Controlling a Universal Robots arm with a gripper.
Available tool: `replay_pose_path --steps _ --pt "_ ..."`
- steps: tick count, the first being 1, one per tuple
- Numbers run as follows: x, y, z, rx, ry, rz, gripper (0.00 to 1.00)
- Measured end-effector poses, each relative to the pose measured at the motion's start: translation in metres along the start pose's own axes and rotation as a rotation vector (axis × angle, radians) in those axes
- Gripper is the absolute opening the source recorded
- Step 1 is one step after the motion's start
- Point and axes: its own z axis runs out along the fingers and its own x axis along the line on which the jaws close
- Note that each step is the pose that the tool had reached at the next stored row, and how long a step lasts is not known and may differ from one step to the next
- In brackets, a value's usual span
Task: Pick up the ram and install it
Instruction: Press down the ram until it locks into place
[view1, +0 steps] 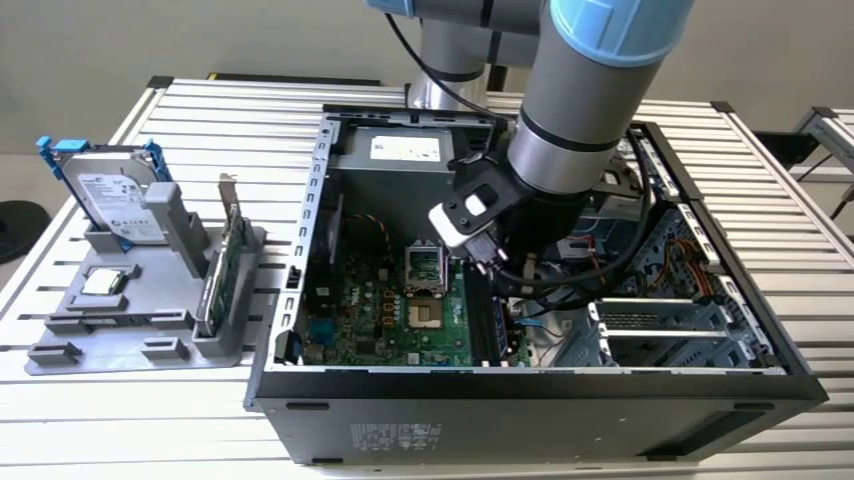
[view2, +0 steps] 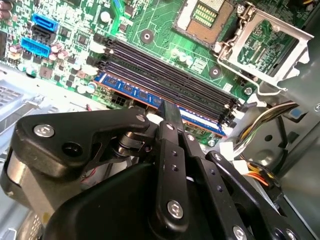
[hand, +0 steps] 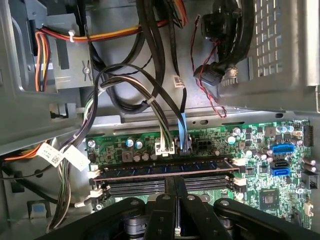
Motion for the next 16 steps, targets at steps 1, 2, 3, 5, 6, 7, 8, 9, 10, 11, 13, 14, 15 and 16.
replay_pose_path --steps 1,2,3,5,6,7,8,9,10,11,13,14,15,16 --pt "0.0000 0.0001 0.0004 -0.0001 0.0000 -0.006 0.00" --pt "0.0000 0.0004 0.0016 -0.0001 -0.0005 -0.018 0.00" --pt "0.0000 0.0004 0.0023 -0.0001 -0.0008 -0.025 0.00" --pt "0.0000 0.0005 0.0036 -0.0002 -0.0011 -0.036 0.00" --pt "0.0000 0.0005 0.0043 -0.0002 -0.0012 -0.040 0.00" --pt "0.0000 0.0005 0.0049 -0.0002 -0.0014 -0.045 0.00" --pt "0.0000 0.0005 0.0053 -0.0002 -0.0016 -0.050 0.00" --pt "0.0000 0.0005 0.0054 -0.0002 -0.0020 -0.055 0.00" --pt "0.0000 0.0006 0.0055 -0.0003 -0.0022 -0.061 0.00" --pt "0.0000 0.0006 0.0055 -0.0003 -0.0023 -0.064 0.00" --pt "0.0000 0.0006 0.0057 -0.0003 -0.0020 -0.065 0.00" --pt "0.0000 0.0006 0.0057 -0.0003 -0.0020 -0.065 0.00" --pt "0.0000 0.0006 0.0057 -0.0003 -0.0020 -0.065 0.00" --pt "0.0000 0.0006 0.0057 -0.0003 -0.0020 -0.066 0.00"
